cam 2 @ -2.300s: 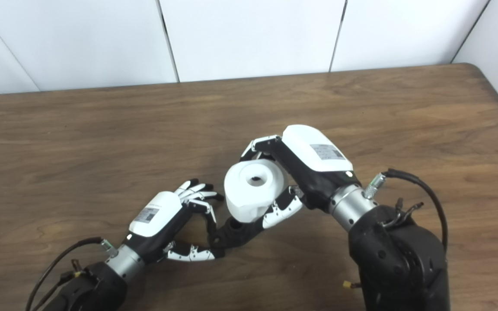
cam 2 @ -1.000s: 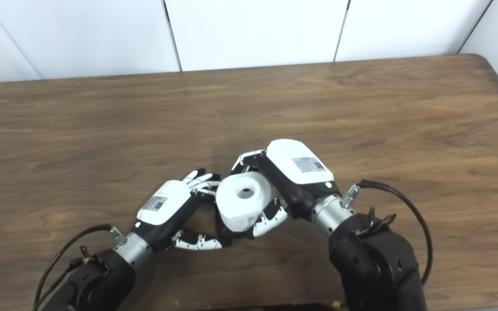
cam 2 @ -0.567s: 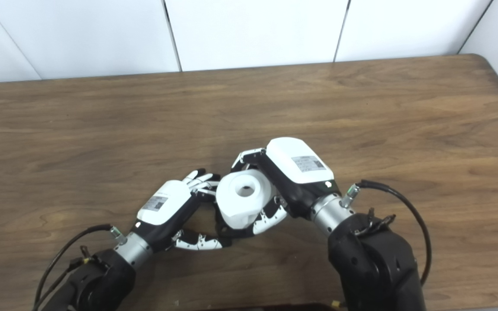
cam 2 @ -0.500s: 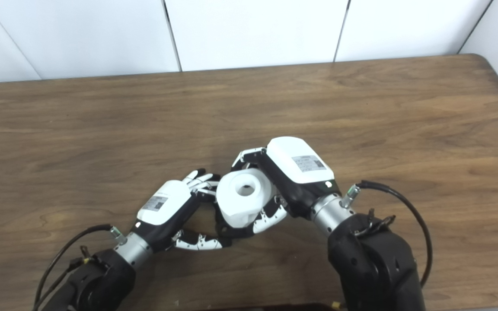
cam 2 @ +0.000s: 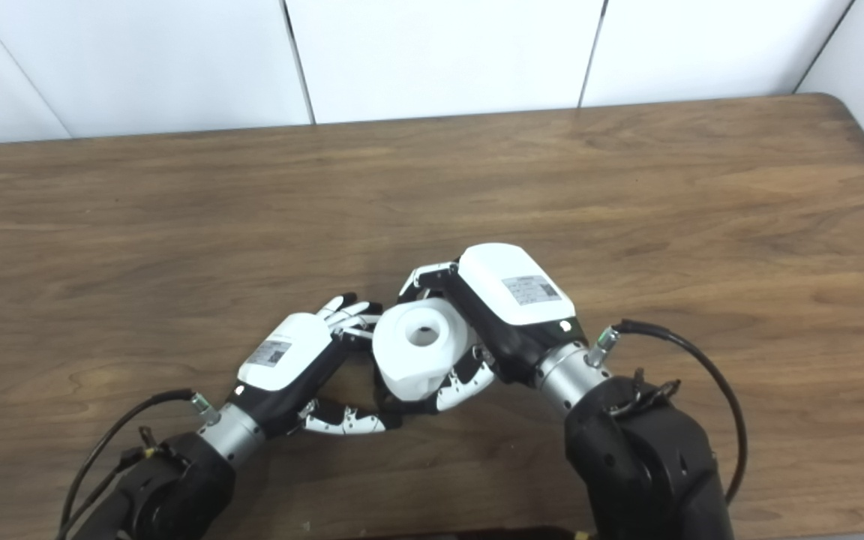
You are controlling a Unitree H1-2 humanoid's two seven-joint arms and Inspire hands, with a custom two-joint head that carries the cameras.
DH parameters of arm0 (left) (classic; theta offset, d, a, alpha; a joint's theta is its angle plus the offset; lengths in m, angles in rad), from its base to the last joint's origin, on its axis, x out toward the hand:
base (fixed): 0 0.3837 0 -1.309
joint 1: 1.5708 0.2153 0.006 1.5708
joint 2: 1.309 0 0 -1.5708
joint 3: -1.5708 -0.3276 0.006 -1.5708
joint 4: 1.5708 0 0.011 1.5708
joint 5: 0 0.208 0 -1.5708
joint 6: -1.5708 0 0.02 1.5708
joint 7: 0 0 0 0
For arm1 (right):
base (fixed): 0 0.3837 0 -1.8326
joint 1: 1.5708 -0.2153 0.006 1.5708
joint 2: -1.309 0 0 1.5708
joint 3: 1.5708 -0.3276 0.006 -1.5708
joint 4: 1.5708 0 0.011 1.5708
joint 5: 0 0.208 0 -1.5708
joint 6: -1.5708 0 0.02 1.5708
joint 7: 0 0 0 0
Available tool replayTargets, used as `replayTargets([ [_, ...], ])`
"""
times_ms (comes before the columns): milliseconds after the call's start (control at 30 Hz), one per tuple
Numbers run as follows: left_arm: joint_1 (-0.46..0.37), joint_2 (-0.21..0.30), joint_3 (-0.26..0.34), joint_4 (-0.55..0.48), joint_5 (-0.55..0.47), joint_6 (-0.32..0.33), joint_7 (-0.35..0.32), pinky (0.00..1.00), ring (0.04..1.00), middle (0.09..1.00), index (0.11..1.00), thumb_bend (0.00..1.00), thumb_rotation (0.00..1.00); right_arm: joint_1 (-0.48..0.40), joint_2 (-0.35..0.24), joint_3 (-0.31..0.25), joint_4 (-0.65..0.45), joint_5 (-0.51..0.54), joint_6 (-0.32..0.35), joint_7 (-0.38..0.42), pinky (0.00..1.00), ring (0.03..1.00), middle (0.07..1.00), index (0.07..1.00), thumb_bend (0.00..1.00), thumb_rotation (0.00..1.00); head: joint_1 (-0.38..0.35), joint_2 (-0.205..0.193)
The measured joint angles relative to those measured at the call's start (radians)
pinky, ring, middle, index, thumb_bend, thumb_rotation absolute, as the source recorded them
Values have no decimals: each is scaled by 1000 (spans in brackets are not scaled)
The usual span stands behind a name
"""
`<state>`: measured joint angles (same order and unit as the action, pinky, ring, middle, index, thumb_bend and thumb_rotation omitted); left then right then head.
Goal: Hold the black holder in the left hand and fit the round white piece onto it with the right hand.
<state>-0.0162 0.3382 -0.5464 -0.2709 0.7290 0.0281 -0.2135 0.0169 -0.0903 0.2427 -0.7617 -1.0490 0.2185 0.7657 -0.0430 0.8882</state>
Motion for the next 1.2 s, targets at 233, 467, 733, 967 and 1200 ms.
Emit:
replayTargets([
  [233,0,0,0,-1,0,1,-2,1000,917,811,488,518,62,12,-2,12,5,-4,-1,4,823,613,448,518,528,5,2,3],
  [467,0,0,0,-3,2,1,-5,1000,913,810,488,518,62,13,-3,19,7,-7,-1,5,824,610,435,523,527,5,0,5],
  [733,0,-1,0,-7,3,6,-10,1000,919,815,488,517,63,14,-6,21,7,-8,-1,6,828,611,426,523,526,5,-2,8],
  [967,-1,-2,0,-15,8,13,-24,1000,913,811,488,518,63,19,-9,20,7,-7,-1,6,825,611,431,523,526,4,-2,8],
  [1200,-1,-4,1,-16,9,14,-25,1000,913,811,488,518,62,21,-17,20,9,-1,-3,4,814,609,435,522,527,5,-6,8],
])
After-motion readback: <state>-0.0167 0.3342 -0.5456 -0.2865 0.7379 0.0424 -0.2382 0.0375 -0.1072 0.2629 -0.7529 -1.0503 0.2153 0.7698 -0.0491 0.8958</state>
